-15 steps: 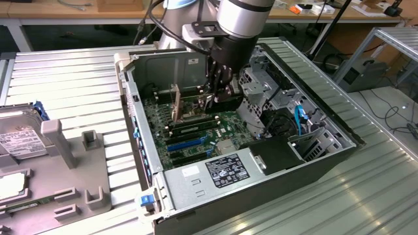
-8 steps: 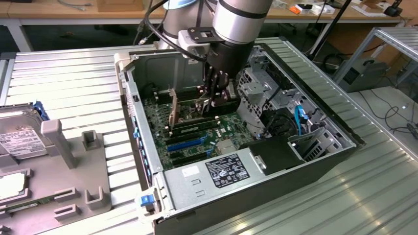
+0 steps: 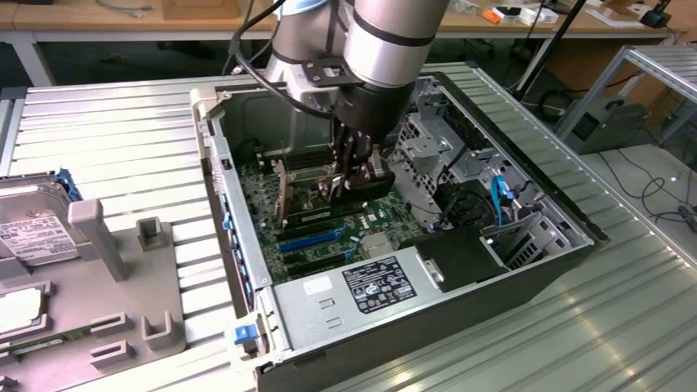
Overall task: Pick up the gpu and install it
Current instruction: 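Insert the gpu into the slot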
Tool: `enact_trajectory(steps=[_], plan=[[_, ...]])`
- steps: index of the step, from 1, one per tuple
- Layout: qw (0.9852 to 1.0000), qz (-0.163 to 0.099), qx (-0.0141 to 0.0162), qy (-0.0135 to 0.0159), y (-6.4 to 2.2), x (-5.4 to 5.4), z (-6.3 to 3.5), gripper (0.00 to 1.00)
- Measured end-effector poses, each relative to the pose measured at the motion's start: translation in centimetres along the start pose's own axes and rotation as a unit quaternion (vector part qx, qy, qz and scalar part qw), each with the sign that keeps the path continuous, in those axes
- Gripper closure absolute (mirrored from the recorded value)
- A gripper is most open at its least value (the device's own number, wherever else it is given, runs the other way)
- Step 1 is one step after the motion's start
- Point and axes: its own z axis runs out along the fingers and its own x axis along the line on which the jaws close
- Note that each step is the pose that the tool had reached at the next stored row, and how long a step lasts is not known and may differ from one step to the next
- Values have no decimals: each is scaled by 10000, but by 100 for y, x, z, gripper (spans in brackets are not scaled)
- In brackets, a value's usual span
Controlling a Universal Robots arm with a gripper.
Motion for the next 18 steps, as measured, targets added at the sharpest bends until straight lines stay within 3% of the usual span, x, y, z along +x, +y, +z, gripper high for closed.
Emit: enact_trajectory(steps=[10, 12, 18], plan=[[10000, 2, 2, 57, 141, 60, 119, 73], [10000, 2, 3, 72, 196, 72, 167, 73], [10000, 2, 4, 97, 250, 86, 289, 73]])
